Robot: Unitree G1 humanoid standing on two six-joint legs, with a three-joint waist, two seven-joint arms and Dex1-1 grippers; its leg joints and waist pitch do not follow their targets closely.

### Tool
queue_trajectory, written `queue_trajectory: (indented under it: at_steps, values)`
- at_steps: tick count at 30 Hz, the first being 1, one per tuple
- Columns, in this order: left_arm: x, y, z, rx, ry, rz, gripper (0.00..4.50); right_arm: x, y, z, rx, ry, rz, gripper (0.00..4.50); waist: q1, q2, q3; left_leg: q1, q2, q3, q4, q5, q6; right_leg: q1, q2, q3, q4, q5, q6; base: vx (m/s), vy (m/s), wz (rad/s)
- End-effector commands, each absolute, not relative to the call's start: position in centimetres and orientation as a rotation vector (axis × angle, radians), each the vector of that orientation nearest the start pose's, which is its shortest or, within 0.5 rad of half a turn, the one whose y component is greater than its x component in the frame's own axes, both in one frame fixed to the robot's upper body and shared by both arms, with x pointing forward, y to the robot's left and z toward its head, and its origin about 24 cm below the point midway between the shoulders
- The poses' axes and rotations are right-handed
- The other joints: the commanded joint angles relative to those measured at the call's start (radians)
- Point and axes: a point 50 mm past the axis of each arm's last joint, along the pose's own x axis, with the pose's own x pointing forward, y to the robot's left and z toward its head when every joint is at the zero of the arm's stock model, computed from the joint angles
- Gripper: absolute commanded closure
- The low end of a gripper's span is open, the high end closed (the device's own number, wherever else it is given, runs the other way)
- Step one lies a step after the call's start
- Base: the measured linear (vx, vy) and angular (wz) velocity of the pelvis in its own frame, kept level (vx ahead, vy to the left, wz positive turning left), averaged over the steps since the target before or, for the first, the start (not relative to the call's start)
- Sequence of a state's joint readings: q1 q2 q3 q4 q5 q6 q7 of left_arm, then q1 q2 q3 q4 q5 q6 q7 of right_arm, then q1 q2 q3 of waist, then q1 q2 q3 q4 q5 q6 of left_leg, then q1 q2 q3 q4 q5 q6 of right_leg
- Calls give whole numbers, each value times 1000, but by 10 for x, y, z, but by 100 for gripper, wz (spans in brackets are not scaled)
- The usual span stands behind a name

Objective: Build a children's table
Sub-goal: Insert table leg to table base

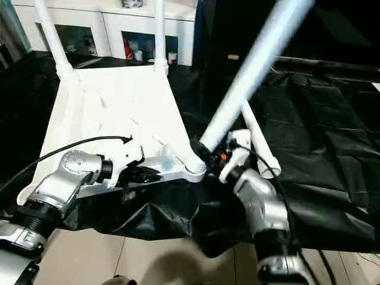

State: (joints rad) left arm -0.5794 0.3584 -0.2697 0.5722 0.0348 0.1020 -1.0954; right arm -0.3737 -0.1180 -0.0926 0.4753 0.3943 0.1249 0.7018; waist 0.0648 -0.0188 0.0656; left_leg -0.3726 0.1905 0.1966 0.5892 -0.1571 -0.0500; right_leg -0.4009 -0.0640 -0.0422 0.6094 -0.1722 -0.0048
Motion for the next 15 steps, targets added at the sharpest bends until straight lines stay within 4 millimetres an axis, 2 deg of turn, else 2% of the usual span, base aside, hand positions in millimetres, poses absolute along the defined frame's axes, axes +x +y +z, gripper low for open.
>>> queue_trajectory:
  at_steps: [1, 5, 10, 13, 15]
  values:
    - [326, 131, 63, 397, 329, -1196, 450, 298, -152, 13, 310, 214, 596, 260, -3, 5, -61, 33, 38, -30, -73, -411, -25, 12, -81, 37, -113, -560, -124, 0, 0, 0]
    - [328, 131, 63, 404, 328, -1193, 450, 298, -153, 15, 249, 200, 593, 260, -5, 4, -61, 29, 38, -33, -77, -420, -25, 13, -79, 36, -112, -555, -122, 0, 0, 0]
    - [328, 131, 63, 412, 334, -1197, 450, 298, -148, 18, 105, 247, 700, 260, -6, 2, -60, 31, 37, -33, -76, -430, -25, 11, -80, 36, -116, -583, -112, 0, 0, 0]
    - [328, 132, 62, 415, 339, -1203, 450, 299, -144, 18, 62, 291, 756, 260, -8, -1, -59, 29, 36, -33, -75, -429, -19, 11, -82, 36, -119, -606, -104, 0, 0, 0]
    - [327, 132, 61, 417, 343, -1208, 450, 301, -142, 19, 51, 309, 777, 260, -9, 1, -58, 30, 37, -34, -75, -429, -18, 10, -81, 35, -119, -605, -104, 0, 0, 0]
